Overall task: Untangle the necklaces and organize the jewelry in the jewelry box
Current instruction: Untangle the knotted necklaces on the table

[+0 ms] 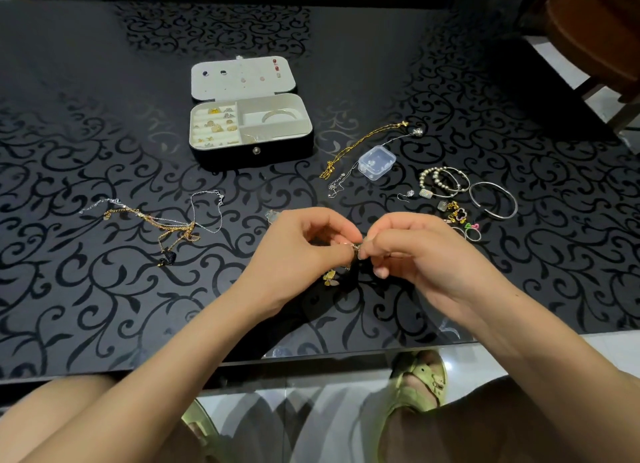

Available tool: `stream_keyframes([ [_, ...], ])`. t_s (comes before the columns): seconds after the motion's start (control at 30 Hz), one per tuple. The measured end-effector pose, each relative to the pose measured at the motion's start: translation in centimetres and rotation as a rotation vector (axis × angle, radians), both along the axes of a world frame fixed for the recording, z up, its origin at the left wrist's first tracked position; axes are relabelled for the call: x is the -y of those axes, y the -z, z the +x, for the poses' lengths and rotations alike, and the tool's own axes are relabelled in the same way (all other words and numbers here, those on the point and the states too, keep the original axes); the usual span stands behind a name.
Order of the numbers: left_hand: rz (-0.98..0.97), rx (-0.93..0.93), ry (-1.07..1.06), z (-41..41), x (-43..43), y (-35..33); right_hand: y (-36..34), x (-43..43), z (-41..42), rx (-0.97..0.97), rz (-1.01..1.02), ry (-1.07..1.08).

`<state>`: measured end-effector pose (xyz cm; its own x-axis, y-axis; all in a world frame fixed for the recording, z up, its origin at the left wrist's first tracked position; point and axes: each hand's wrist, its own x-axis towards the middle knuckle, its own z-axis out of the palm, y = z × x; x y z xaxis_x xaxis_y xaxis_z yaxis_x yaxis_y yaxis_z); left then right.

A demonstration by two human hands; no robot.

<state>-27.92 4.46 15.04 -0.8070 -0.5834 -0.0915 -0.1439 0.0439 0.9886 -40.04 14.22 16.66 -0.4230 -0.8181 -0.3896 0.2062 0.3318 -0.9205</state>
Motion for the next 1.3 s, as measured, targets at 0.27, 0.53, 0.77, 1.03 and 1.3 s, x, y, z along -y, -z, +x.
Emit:
stream_keyframes([
  [0.27, -0.107, 0.028, -0.037, 0.02, -0.05, -0.12, -0.09, -0.07, -0.17, 0.014, 0.008, 0.014],
  [0.53, 0.15, -0.048, -0.062, -0.24, 0.26, 0.09, 0.05, 0.01, -0.13, -0.002, 0.075, -0.003],
  [0.77, 0.196, -0.028, -0.159, -0.53, 0.19, -0.12, -0.34, -0.07, 0.35, 0.012, 0.107, -0.024],
  [1.03, 0.051, 0.054, -0.173, -0.48, -0.05, 0.16, -0.17, -0.07, 0.51, 0.0, 0.143, -0.07],
  [1.3, 0.258, -0.074, -0.071, -0.52, 0.14, -0.11, -0.13, -0.13, 0.36, -0.039, 0.193, -0.08],
])
